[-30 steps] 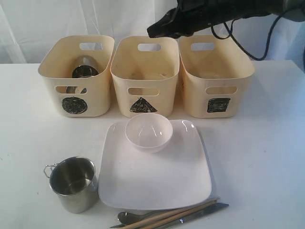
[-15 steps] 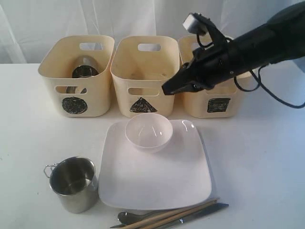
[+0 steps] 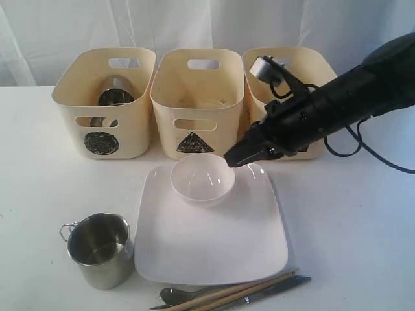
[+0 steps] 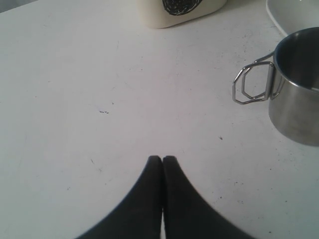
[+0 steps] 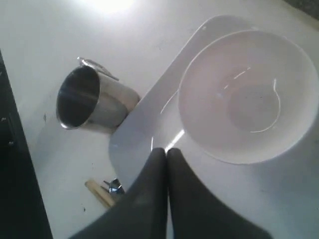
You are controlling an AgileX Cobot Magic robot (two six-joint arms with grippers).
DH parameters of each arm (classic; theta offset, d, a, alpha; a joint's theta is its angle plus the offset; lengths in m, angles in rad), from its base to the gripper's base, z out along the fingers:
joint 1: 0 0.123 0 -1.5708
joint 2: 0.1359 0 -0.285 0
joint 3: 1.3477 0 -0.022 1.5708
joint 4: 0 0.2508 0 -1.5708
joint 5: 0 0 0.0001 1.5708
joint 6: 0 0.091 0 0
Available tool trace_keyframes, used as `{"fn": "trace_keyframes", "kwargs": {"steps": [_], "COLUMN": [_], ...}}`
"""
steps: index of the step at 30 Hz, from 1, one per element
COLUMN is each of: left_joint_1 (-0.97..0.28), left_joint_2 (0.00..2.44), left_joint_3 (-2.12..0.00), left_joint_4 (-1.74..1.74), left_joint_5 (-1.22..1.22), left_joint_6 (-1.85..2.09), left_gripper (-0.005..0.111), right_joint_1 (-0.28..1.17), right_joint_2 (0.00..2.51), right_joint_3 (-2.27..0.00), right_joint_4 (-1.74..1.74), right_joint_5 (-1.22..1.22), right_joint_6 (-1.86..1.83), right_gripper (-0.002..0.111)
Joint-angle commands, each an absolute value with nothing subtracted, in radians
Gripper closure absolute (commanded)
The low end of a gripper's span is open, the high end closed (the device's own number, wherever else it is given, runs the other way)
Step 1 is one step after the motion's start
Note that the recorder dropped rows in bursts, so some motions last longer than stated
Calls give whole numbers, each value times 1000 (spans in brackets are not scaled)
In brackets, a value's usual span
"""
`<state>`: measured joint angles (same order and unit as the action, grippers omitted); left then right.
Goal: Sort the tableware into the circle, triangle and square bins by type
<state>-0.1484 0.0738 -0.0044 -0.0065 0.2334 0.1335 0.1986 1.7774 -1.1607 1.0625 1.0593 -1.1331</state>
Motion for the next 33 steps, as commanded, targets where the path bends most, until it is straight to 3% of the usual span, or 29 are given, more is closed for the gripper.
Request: {"fn": "trace_keyframes", "kwargs": {"steps": [1, 7, 17, 33], "left_joint_1": [-154, -154, -154, -154], "left_joint_2": [69, 69, 69, 69], "left_joint_3": [0, 0, 0, 0], "left_joint_4": [-9, -9, -9, -9], "left_joint_5": [233, 233, 233, 233], "left_joint_6": [132, 132, 132, 132], "left_gripper": [107, 107, 107, 107], "right_joint_1": [202, 202, 202, 202], "right_joint_2": [1687, 1498, 1457, 1457], "right_joint_3": [-1094, -925, -833, -830], "right_joint_4": [1066, 1064, 988, 986], "right_joint_5": [996, 719, 958, 741], "right_joint_6": [-1207, -1168, -1082, -955], "right_gripper": [108, 108, 108, 108]}}
